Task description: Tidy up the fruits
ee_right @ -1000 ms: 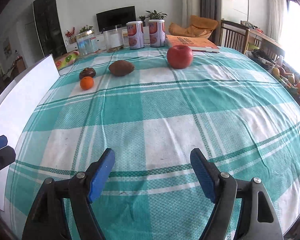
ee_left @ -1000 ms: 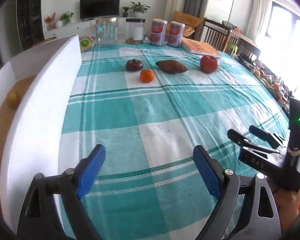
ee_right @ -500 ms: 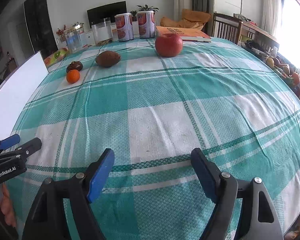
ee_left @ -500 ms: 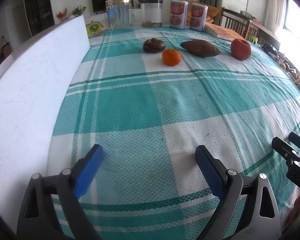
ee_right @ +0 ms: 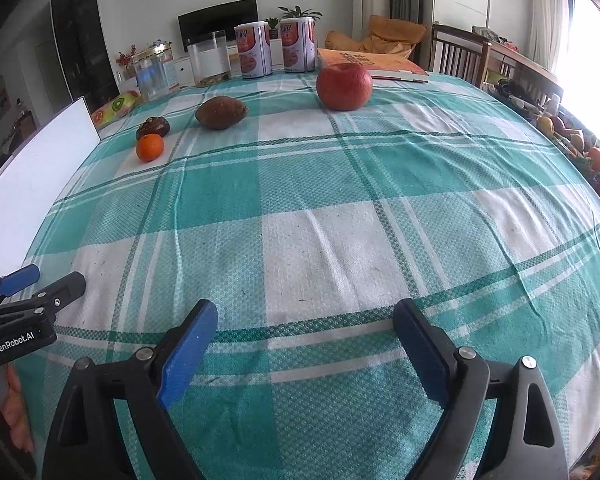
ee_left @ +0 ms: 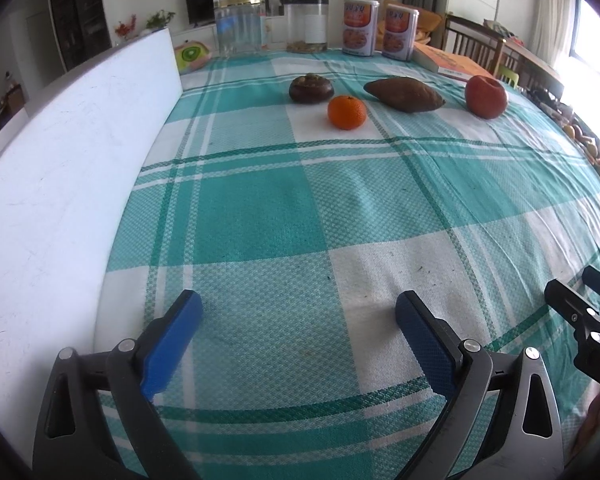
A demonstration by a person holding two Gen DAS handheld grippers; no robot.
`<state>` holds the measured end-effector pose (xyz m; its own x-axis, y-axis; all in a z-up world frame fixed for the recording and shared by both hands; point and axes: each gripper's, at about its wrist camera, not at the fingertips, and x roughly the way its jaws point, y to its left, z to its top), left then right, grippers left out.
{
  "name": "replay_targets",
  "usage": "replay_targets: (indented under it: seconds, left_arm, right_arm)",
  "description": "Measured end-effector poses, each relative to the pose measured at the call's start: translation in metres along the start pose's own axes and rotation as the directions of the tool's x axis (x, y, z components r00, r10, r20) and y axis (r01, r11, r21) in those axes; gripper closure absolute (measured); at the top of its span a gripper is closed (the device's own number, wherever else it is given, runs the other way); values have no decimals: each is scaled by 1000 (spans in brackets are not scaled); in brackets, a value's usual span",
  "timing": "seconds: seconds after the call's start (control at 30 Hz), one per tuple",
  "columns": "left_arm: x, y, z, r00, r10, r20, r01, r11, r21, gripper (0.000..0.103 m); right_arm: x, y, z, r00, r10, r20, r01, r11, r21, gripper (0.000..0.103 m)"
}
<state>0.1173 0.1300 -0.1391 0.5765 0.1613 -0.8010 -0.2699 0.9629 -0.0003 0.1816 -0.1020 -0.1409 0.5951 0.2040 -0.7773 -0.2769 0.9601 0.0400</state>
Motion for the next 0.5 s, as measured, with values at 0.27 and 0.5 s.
replay_targets:
  seconds: [0.27,0.5]
  left_arm:
    - [0,0,0,1000,1,0,-1,1000,0,4]
    - [1,2,0,1000,3,-1,-3,1000,-1,3]
  right_arm:
    - [0,0,0,1000,7,-2,-7,1000,1,11]
    - [0,1,0,1000,11,-3,-11,1000,0,10]
